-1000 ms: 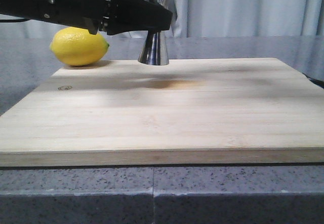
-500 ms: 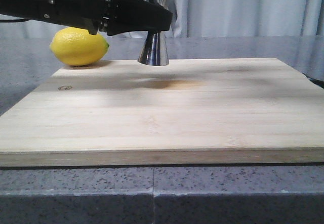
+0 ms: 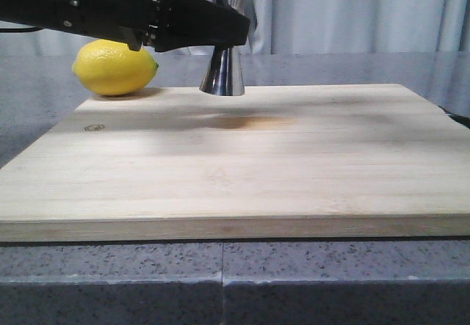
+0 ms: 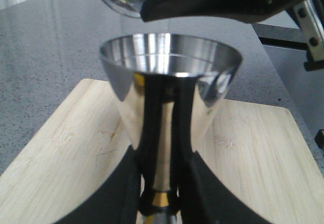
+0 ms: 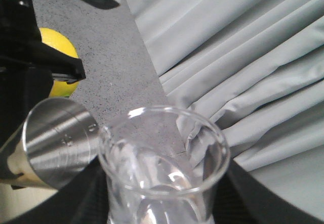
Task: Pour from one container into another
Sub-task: 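Tilt the beaker with the right gripper, pouring liquid into the jigger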
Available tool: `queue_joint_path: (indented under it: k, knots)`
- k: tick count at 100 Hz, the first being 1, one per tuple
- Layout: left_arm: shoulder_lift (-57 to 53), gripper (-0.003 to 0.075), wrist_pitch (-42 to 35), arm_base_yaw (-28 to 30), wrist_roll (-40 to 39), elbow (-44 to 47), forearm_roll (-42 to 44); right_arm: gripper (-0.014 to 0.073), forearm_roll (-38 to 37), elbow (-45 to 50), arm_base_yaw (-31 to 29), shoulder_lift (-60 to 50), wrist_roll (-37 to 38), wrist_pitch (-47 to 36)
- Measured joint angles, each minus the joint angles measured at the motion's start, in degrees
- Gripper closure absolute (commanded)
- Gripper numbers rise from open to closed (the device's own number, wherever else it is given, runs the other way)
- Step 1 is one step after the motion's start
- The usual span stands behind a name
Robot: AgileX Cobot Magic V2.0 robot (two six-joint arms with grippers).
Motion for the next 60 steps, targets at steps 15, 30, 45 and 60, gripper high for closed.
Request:
queue_joint_path:
  k: [15,30,45,60]
  knots:
    - [0.0,0.0739,0.0,0.0,0.0,0.0,0.0,0.0389,-0.7,0.0,0.0,0.0,0.0,-0.1]
    - [0.0,0.0739,0.0,0.0,0.0,0.0,0.0,0.0389,-2.1,0.0,0.0,0.0,0.0,-0.2]
    - [0.0,0.0739,0.0,-0.2,-0.1,0.0,0.0,0.0389,-2.5,0.0,0.0,0.0,0.0,-0.3]
    - [0.0,0.0739,0.0,-1.3,-0.1,0.0,0.0,0.0389,-2.8,-0.2,0.0,0.0,0.0,-0.3]
